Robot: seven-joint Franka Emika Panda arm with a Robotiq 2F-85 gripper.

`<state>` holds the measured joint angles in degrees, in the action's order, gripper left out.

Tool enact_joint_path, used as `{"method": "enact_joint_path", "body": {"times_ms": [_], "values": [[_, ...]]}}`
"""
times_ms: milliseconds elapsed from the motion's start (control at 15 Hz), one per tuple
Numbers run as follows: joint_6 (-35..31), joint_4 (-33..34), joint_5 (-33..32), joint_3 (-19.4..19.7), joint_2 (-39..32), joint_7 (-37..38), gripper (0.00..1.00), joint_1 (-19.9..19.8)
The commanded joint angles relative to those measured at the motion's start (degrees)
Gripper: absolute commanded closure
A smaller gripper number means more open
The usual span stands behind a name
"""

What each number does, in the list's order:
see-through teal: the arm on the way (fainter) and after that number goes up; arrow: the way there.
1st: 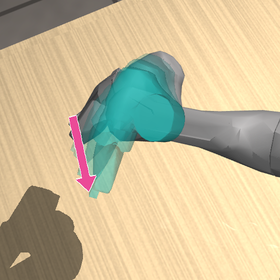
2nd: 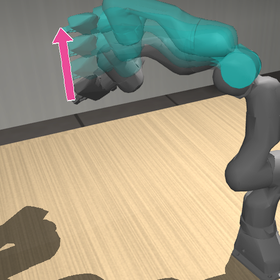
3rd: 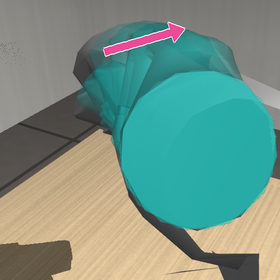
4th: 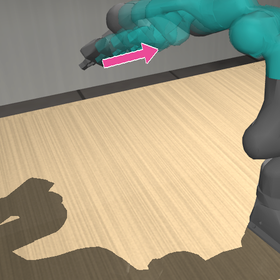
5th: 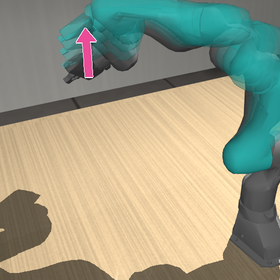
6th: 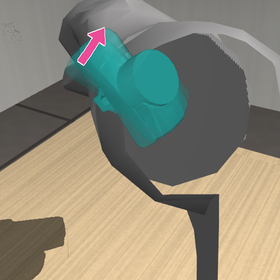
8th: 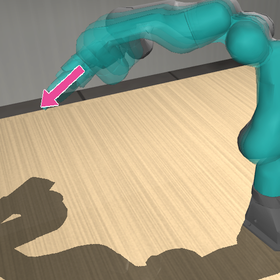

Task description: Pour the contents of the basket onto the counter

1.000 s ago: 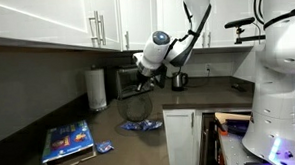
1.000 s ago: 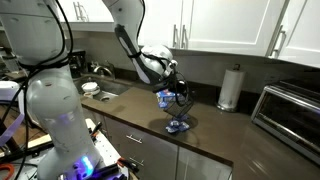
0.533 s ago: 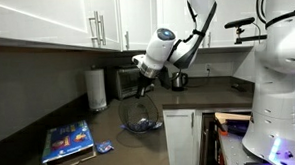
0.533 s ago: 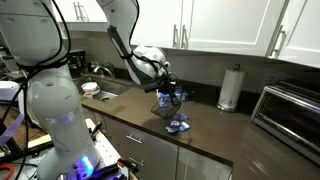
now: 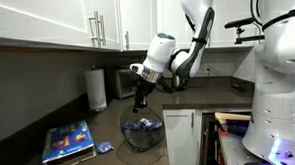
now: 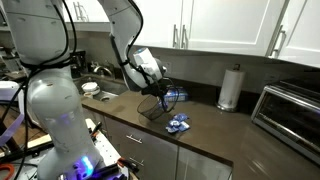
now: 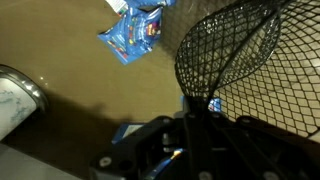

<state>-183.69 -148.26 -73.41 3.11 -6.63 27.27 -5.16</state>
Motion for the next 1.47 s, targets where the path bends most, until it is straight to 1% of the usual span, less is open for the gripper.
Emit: {"method": "enact_joint_path", "body": {"times_ms": [0, 67, 133, 267, 467, 667, 800, 867, 1067, 1133, 1200, 1333, 1400], "values": [[-4.29, -1.48, 11.58, -1.96, -6.20, -12.79, 0.98, 0.44], [-4.43, -2.15, 14.51, -2.83, -7.09, -15.05, 0.98, 0.73], [-3.78, -1.73, 14.52, -8.85, -8.69, -14.53, 0.98, -3.90], [-2.14, -1.44, 16.91, -15.69, -10.21, -15.56, 0.98, -8.14], [0.08, -0.74, 18.86, -28.30, -12.78, -16.53, 0.98, -17.96], [4.70, 1.14, 23.18, -42.23, -17.18, -20.58, 0.98, -29.70], [9.46, 3.07, 28.24, -51.58, -21.04, -26.13, 0.98, -37.68], [12.86, 4.17, 31.16, -56.25, -22.75, -29.23, 0.98, -41.57], [26.05, 8.14, 39.98, -69.96, -26.86, -37.59, 0.98, -52.74], [29.94, 9.58, 42.01, -72.38, -27.45, -39.10, 0.98, -54.57], [31.64, 10.44, 49.74, -72.91, -25.26, -44.24, 0.98, -53.66], [35.82, 13.03, 58.30, -73.72, -23.47, -49.90, 0.98, -53.86], [37.71, 14.37, 61.31, -73.65, -23.03, -51.71, 0.98, -53.57]]}}
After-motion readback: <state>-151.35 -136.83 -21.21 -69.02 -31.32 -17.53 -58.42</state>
